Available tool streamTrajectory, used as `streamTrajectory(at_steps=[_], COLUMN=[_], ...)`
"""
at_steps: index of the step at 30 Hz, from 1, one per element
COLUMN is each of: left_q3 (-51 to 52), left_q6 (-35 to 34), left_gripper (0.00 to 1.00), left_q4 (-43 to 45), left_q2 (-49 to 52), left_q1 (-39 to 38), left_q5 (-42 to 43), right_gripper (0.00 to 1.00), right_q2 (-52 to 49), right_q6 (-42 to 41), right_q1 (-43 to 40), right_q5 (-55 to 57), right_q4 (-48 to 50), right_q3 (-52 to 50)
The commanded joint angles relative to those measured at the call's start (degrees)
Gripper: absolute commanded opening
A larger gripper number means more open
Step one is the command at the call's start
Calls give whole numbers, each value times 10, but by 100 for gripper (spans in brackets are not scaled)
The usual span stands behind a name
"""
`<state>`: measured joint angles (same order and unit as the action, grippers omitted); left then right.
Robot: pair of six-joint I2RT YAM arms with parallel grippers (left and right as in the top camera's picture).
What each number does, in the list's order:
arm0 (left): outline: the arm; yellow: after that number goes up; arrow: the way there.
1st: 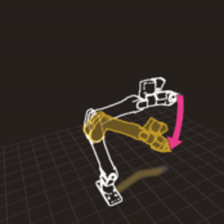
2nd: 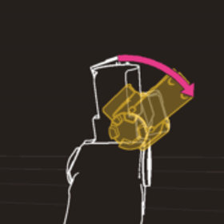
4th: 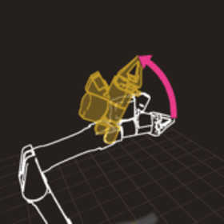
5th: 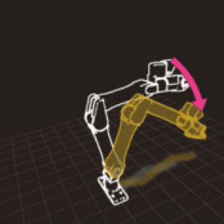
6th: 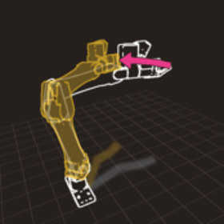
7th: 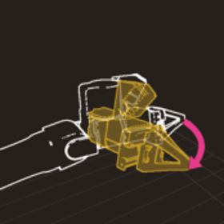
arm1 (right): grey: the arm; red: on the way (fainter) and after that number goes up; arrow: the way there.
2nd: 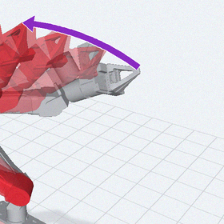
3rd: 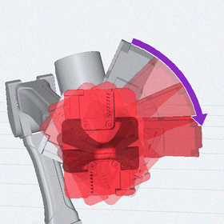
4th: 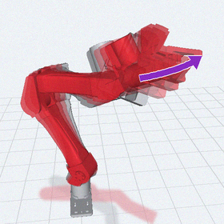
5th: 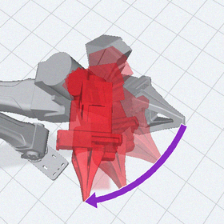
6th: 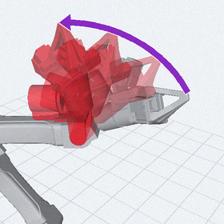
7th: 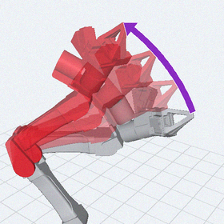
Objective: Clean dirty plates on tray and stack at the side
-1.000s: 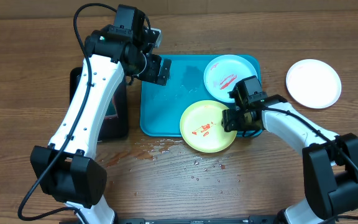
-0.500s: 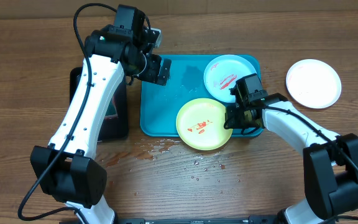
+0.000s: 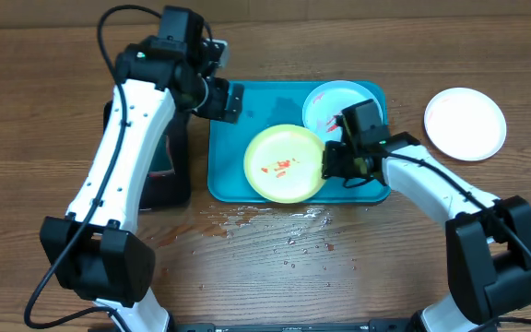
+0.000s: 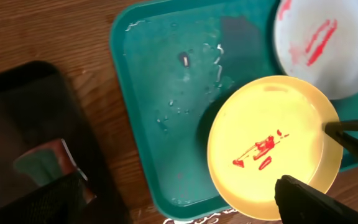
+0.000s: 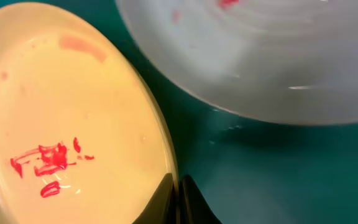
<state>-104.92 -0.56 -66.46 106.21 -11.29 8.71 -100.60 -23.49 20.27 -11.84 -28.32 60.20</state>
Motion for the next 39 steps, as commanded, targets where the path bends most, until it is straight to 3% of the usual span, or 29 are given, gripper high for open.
streamTrajectory(at_steps=[1,6,15,16,18,21,27,34,36,39], left_q3=[-7,-7,-7,-7,-7,-7,-7,7,18,48], left_q6=[-12,-11,-8,-7,-8,-8,-23,-62,-63,-63], left_gripper=[100,100,100,100,100,100,100,100,100,100], left_q4=[-6,-16,-23,-23,-24,-26,-45,-57,-55,-44], left_q2=[-35,-49,-54,-54,-54,-54,-54,-54,-54,-54], left_q1=[20,31,31,31,31,31,31,48,64,95], left_q5=[-4,-4,-6,-7,-16,-28,-80,-150,-152,-151], right_gripper=[4,4,4,8,29,39,40,42,44,57], right_q2=[-3,-7,-24,-24,-24,-24,-8,75,101,145], right_q6=[-55,-98,-113,-113,-113,-113,-112,-26,-3,31], right_q1=[34,63,67,68,68,68,66,55,52,47], right_q5=[5,69,69,68,66,55,28,28,28,28], right_q4=[37,82,103,105,114,125,80,-26,-51,-89], right_q3=[17,17,17,17,17,17,48,93,96,96])
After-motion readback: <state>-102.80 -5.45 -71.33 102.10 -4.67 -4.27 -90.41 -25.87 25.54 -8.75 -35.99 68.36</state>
